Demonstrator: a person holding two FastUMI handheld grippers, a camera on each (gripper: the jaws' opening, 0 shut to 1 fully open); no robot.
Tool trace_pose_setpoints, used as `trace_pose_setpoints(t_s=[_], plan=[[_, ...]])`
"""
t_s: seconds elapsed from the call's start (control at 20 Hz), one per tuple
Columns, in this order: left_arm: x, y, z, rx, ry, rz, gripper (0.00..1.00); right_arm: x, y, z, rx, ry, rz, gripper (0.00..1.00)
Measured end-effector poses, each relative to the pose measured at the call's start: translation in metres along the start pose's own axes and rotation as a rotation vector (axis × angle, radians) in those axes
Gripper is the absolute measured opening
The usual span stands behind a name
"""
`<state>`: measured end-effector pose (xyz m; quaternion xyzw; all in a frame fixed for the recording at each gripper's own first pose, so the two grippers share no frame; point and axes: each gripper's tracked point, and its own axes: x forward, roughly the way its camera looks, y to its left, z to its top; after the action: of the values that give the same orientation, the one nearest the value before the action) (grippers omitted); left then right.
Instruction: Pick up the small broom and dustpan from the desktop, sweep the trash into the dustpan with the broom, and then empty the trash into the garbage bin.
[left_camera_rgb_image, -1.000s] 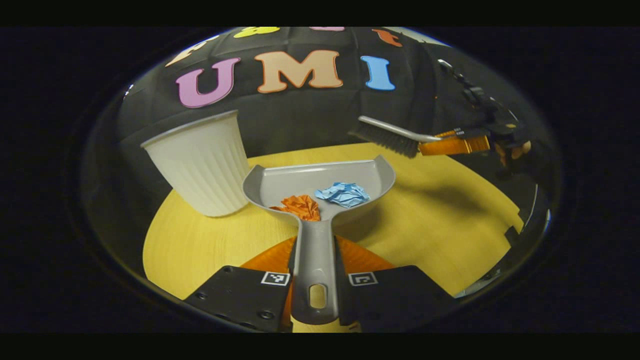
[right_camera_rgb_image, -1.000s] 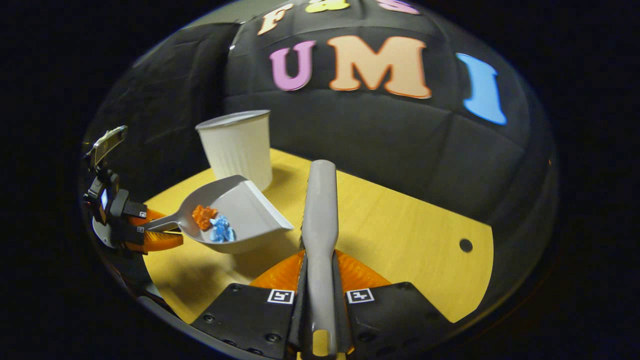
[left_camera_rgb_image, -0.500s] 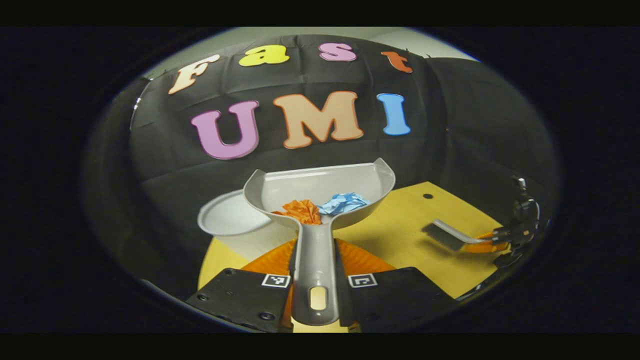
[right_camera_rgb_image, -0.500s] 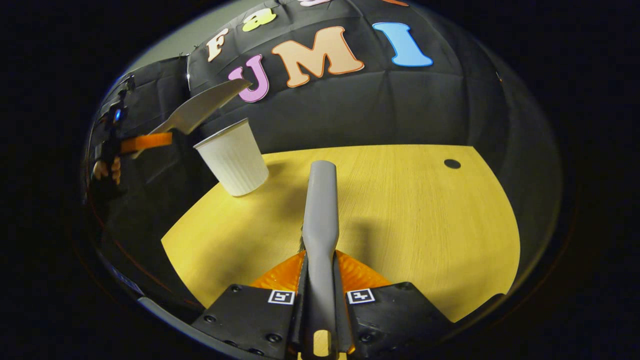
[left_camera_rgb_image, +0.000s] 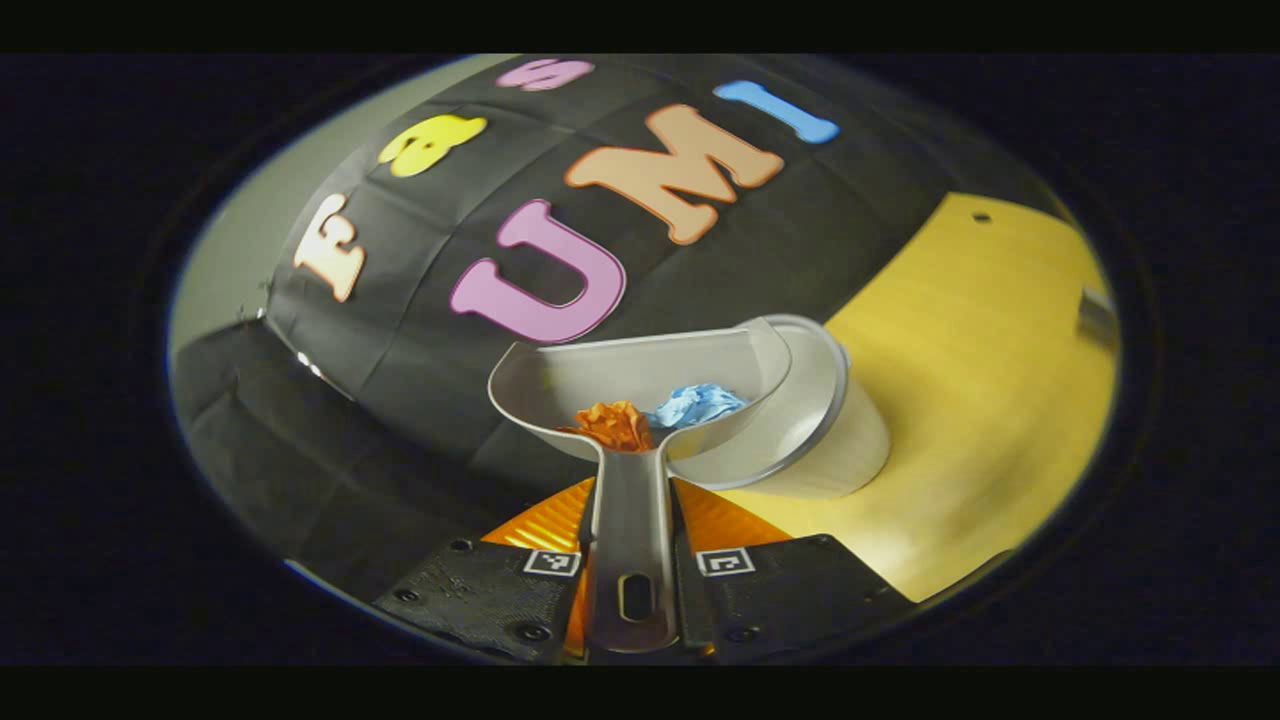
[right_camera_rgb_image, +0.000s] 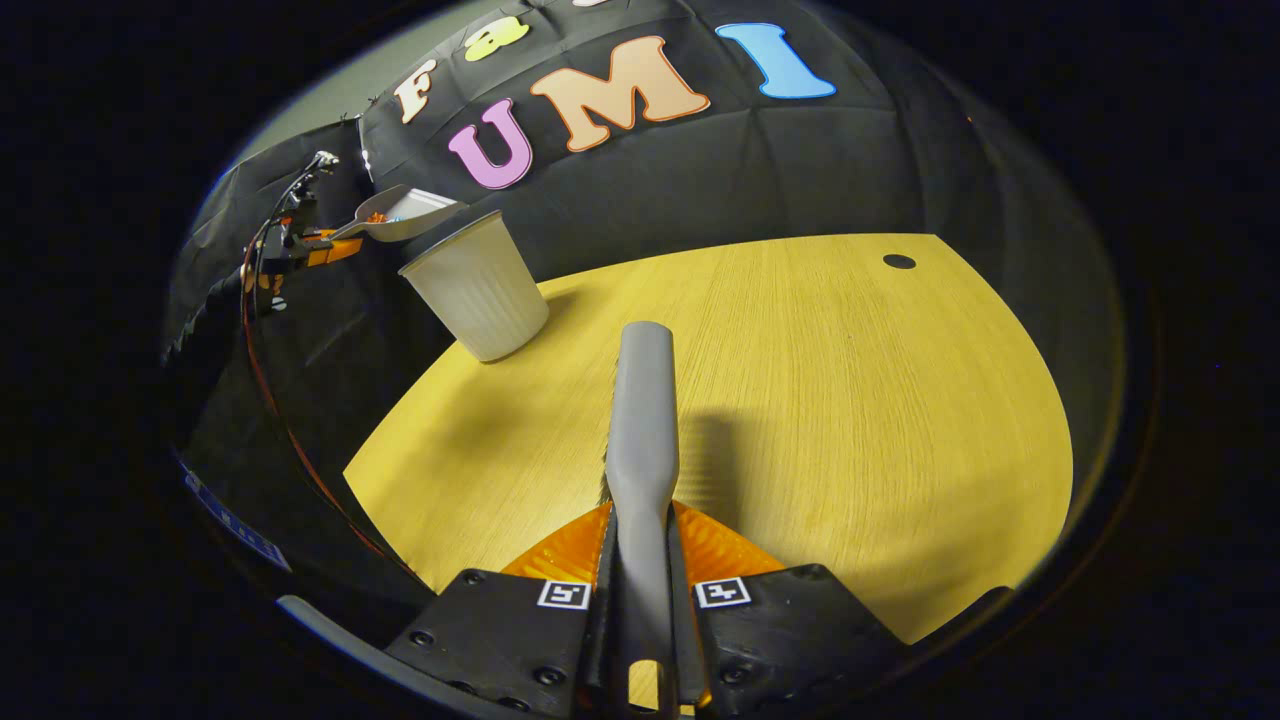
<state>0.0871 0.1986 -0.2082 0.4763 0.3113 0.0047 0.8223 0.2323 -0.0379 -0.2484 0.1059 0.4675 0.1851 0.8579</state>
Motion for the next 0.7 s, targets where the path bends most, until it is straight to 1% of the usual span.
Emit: trace_pose_setpoints(t_s=[0.05,0.2,0.3,0.4,0.45,0.5,0.55,0.6,0.65,0.7], plan=[[0.004,-0.003,-0.006,0.067,0.015,-0.01,0.27,0.0,0.001,0.001,0.001,0.002,-0.001,0.23],[0.013,-0.005,-0.021,0.204,0.062,-0.011,0.28,-0.002,0.0,-0.001,0.005,0.0,-0.001,0.23],[0.012,-0.002,-0.023,0.342,0.068,0.031,0.27,-0.002,0.001,-0.003,0.001,0.007,-0.001,0.23],[0.012,0.004,-0.015,0.511,0.061,0.075,0.28,0.002,0.002,-0.004,-0.012,0.02,-0.005,0.23],[0.012,0.006,-0.011,0.559,0.052,0.087,0.27,0.005,0.003,-0.005,-0.024,0.022,-0.01,0.23],[0.012,0.006,-0.008,0.584,0.047,0.095,0.29,0.007,0.005,-0.005,-0.03,0.023,-0.011,0.22],[0.01,0.005,-0.009,0.56,0.04,0.093,0.28,0.004,0.005,-0.005,-0.035,0.018,-0.013,0.23],[0.008,0.001,-0.009,0.495,0.032,0.087,0.27,0.003,0.006,-0.004,-0.035,0.011,-0.013,0.23],[0.007,-0.005,-0.009,0.401,0.02,0.073,0.27,-0.003,0.006,0.0,-0.035,-0.005,-0.016,0.23],[0.001,-0.013,-0.006,0.278,0.007,0.057,0.28,-0.009,0.006,0.007,-0.03,-0.031,-0.021,0.23]])
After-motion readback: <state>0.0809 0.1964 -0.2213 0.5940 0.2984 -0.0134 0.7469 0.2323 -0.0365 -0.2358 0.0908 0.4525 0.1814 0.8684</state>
